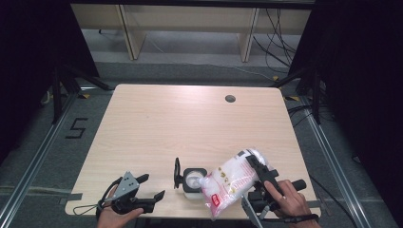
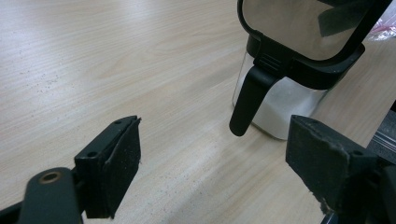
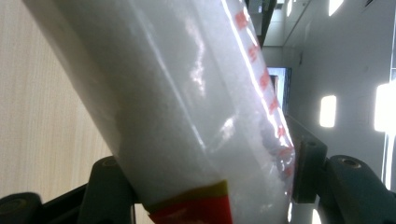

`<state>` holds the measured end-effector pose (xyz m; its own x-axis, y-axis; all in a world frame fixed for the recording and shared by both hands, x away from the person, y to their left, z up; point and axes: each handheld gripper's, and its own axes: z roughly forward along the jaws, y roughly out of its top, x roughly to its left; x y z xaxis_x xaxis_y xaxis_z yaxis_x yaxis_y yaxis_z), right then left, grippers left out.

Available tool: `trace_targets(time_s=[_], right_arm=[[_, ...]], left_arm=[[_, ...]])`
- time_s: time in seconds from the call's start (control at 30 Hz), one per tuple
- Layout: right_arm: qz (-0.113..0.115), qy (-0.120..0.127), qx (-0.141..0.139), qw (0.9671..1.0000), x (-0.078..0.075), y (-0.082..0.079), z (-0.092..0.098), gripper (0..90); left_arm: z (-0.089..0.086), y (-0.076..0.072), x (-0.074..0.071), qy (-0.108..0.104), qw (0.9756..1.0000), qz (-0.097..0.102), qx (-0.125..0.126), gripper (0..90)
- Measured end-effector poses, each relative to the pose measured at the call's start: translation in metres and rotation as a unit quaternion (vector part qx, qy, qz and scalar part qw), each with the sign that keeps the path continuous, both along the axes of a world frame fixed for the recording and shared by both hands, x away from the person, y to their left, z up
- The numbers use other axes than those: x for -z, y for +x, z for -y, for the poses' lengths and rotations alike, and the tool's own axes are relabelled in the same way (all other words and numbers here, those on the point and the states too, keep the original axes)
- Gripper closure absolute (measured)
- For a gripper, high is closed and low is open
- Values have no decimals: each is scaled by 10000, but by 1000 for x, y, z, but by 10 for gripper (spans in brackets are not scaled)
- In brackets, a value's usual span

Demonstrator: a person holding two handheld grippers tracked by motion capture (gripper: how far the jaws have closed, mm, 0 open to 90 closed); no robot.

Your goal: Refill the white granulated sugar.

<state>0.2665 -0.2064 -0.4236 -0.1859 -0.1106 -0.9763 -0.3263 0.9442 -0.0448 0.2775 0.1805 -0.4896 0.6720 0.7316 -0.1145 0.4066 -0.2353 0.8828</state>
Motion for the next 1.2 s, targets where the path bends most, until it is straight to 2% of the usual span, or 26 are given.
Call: trace_targets(time_s=[0.07,0.13,0.17,0.2,0.27,0.4,0.43,0.5,0.57,0.6,0.63,0.67,0.7,0.73,0.77,0.8,0.87,0.93,1.0,1.03,1.07,1.13,1.17,1.2], right_arm=[[-186,439,283,9985,6,-3,2,427],[57,-74,-59,9999,-2,1,0,427],[28,-5,-13,10000,-1,0,0,427],[-57,218,120,9997,2,-1,1,427],[-98,257,161,9995,2,-2,2,427],[20,78,-5,10000,-2,0,2,427],[9,58,-6,10000,-2,0,2,428],[-24,109,48,9999,-2,-1,3,427],[-93,294,101,9995,0,-1,4,428],[-97,283,107,9995,-1,-1,5,428],[-79,175,73,9998,-3,-1,5,428],[-19,76,14,10000,-5,0,5,428],[-160,374,111,9991,0,0,6,428],[-210,433,191,9987,1,-1,6,428],[-130,241,51,9996,-2,0,6,428],[-202,420,116,9988,0,0,6,428],[-202,375,74,9991,1,0,6,428],[-252,385,62,9989,2,0,6,428],[-173,196,-27,9997,0,1,5,429],[-203,243,-12,9995,1,1,5,429],[-324,444,46,9985,5,2,6,429],[-329,358,41,9988,5,2,6,429],[-318,436,49,9985,6,2,7,429],[-279,293,-5,9992,4,3,7,429]], left_arm=[[0,0,0,18,10000,0,-16,175],[0,0,0,-2,10000,0,-2,175],[0,0,0,-6,10000,2,-5,175],[0,0,0,-1,10000,8,-3,175],[0,0,0,-5,10000,3,-9,175],[0,0,-1,87,9999,41,31,175],[0,0,0,7,10000,7,16,175],[0,0,-1,-32,10000,16,-8,175],[0,0,0,-13,10000,3,-11,176],[0,0,0,28,10000,-10,-33,175],[0,0,-1,84,10000,42,23,175],[0,0,-1,45,10000,41,47,175],[1,0,-1,-26,10000,29,8,176],[0,0,-1,-21,10000,27,13,176],[0,-1,-1,-5,10000,24,-16,175],[0,-1,-1,-5,10000,14,-16,175],[-1,0,-1,55,10000,46,34,175],[0,0,-1,-25,10000,25,16,175],[0,0,-1,-8,10000,20,6,175],[0,0,-1,-6,10000,19,4,175],[0,-1,-1,-10,10000,26,-10,175],[0,0,-1,-21,10000,32,0,175],[0,-1,-2,-6,10000,34,-2,175],[0,-1,-2,-5,10000,34,0,175]])
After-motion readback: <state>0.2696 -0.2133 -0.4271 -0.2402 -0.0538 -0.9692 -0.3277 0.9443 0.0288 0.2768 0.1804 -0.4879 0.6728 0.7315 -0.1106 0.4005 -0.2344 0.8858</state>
